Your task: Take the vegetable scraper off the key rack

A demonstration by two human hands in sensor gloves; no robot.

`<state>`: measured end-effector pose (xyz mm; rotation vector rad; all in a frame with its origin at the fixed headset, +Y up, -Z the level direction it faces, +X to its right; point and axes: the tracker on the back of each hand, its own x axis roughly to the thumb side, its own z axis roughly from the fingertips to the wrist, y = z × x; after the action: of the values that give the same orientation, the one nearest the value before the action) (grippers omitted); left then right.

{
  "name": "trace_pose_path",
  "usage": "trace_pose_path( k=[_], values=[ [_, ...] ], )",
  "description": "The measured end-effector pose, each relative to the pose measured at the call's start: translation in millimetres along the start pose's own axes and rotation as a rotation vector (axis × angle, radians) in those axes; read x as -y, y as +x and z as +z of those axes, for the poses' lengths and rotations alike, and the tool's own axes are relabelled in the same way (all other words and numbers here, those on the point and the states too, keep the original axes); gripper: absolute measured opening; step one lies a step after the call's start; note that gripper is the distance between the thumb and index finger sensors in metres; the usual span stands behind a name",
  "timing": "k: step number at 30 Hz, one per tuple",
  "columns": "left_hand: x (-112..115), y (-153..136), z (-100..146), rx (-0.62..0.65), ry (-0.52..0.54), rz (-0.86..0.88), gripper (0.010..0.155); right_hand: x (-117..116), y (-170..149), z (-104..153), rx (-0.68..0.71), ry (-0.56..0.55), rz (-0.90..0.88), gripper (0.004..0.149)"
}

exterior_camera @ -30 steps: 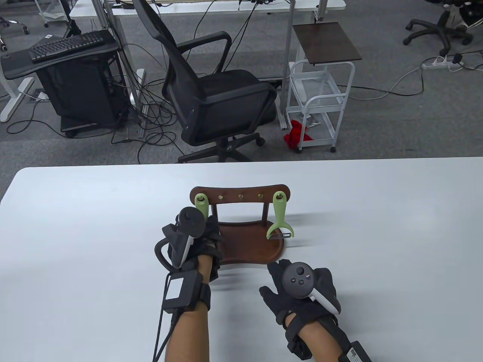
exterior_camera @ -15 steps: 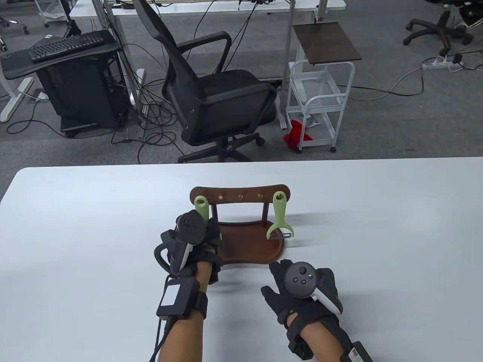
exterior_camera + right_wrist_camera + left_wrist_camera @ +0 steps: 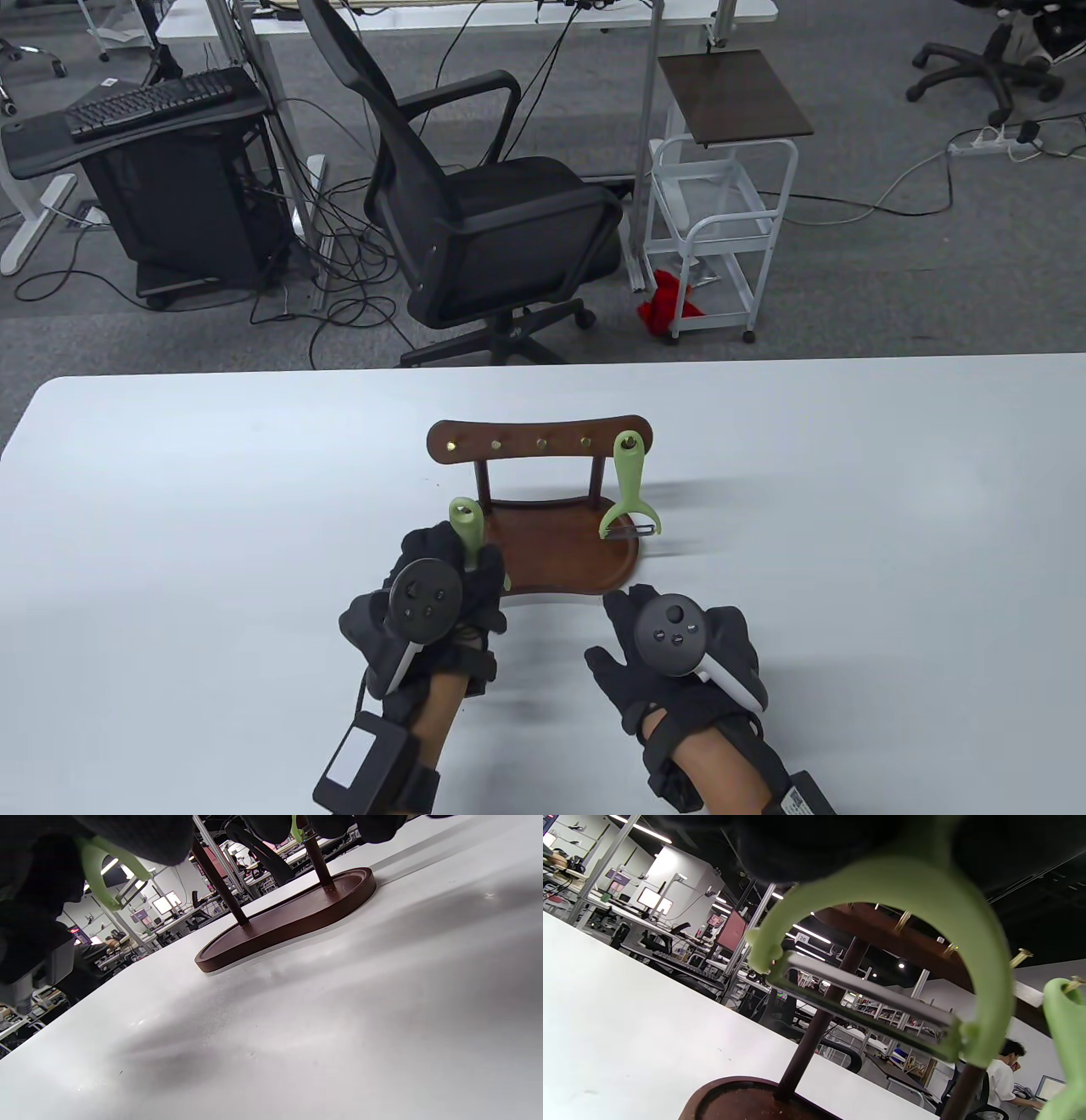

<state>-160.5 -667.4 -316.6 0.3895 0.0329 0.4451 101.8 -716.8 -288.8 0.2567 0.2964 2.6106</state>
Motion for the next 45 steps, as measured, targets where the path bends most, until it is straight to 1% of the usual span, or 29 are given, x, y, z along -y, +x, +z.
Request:
trace_pose_path(
  k=[4,6,8,9,13,16,20,23,25,27,28,31,34,35,38,41,45],
  values=[
    [-1.9,-4.7,21.4,-0.02,-0.002,0.034,0.055,0.6,0.9,0.6,0.002,-0.013,0.016,0.071],
    [0.2,-6.9,31.0,-0.01,0.006,0.035,0.055,0.6,1.3,1.1,0.003,-0.018,0.026,0.071],
    [-0.3,-8.2,36.0,-0.005,-0.019,-0.007,0.055,0.1,2.6,1.7,0.008,-0.023,0.04,0.071],
    [-2.8,-8.4,38.6,-0.009,-0.004,0.012,0.054,-0.4,3.7,1.9,0.011,-0.023,0.055,0.071],
    [-10.3,-3.6,44.4,0.014,0.017,0.002,0.054,-1.9,6.1,2.5,0.012,-0.026,0.08,0.071],
    [-8.7,-4.5,48.3,0.013,-0.028,0.054,0.054,-4.1,7.3,3.3,0.009,-0.024,0.093,0.071],
    [-10.2,-10.5,47.6,0.002,-0.033,0.041,0.054,-5.1,8.5,3.6,0.003,-0.028,0.111,0.071],
    [-7.6,-16.6,47.4,-0.02,-0.061,0.042,0.054,-5.1,8.7,3.7,0.001,-0.034,0.114,0.071],
    [-4.0,-19.5,46.8,-0.037,-0.093,0.032,0.054,-5.3,8.9,3.8,0.0,-0.036,0.12,0.071],
    [1.9,-21.4,46.2,-0.057,-0.144,0.019,0.054,-5.5,9.1,3.9,0.0,-0.036,0.124,0.071],
    [5.9,-22.3,46.0,-0.069,-0.187,0.005,0.054,-5.7,9.3,3.9,0.0,-0.035,0.126,0.071],
    [13.8,-23.7,44.9,-0.079,-0.229,-0.016,0.054,-5.8,9.3,3.8,0.006,-0.033,0.115,0.071],
    [23.5,-25.6,43.9,-0.098,-0.296,-0.043,0.055,-5.9,9.4,3.7,0.001,-0.031,0.123,0.071],
    [27.6,-26.1,43.5,-0.106,-0.339,-0.062,0.055,-5.3,9.2,3.8,-0.001,-0.029,0.118,0.071],
    [37.8,-27.2,42.6,-0.123,-0.415,-0.109,0.055,-2.6,6.7,3.9,-0.016,-0.033,0.104,0.071],
    [46.0,-28.7,41.8,-0.157,-0.463,-0.126,0.055,2.7,5.9,6.5,-0.023,-0.06,0.098,0.071],
    [58.7,-29.4,41.8,-0.181,-0.538,-0.202,0.055,4.7,5.3,7.2,-0.024,-0.071,0.088,0.071]
  ],
)
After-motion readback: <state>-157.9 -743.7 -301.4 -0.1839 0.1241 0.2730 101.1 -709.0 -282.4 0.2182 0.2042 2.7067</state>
